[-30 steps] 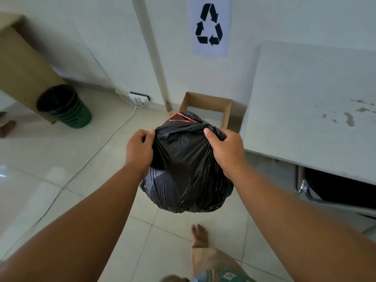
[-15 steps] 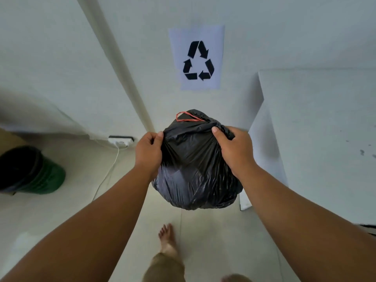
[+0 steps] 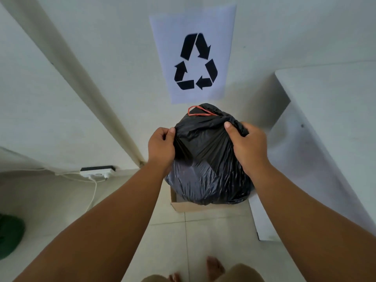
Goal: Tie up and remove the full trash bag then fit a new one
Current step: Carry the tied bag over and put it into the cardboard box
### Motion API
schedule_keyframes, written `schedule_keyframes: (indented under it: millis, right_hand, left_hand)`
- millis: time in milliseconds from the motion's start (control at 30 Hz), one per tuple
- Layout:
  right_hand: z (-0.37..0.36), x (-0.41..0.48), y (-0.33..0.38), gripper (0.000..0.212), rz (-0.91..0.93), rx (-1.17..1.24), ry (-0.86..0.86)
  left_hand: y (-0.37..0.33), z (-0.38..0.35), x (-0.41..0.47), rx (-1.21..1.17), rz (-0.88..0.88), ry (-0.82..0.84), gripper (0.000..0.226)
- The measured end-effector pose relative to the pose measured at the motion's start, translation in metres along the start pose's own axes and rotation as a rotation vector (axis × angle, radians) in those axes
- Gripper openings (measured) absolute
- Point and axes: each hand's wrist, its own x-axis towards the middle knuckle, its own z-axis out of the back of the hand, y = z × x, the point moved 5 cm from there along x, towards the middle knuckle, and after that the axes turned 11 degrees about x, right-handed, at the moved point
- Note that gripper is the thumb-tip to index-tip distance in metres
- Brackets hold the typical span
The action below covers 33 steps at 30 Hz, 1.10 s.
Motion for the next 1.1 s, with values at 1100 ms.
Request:
schedule_keyframes:
  millis: [1100]
  right_hand:
    - [-0.080, 0.010, -0.309, 0.054, -0.206, -0.569, 0.288]
  left_hand:
    - [0.217, -0.157, 0.065, 0.358, -0.038, 0.306, 0.030]
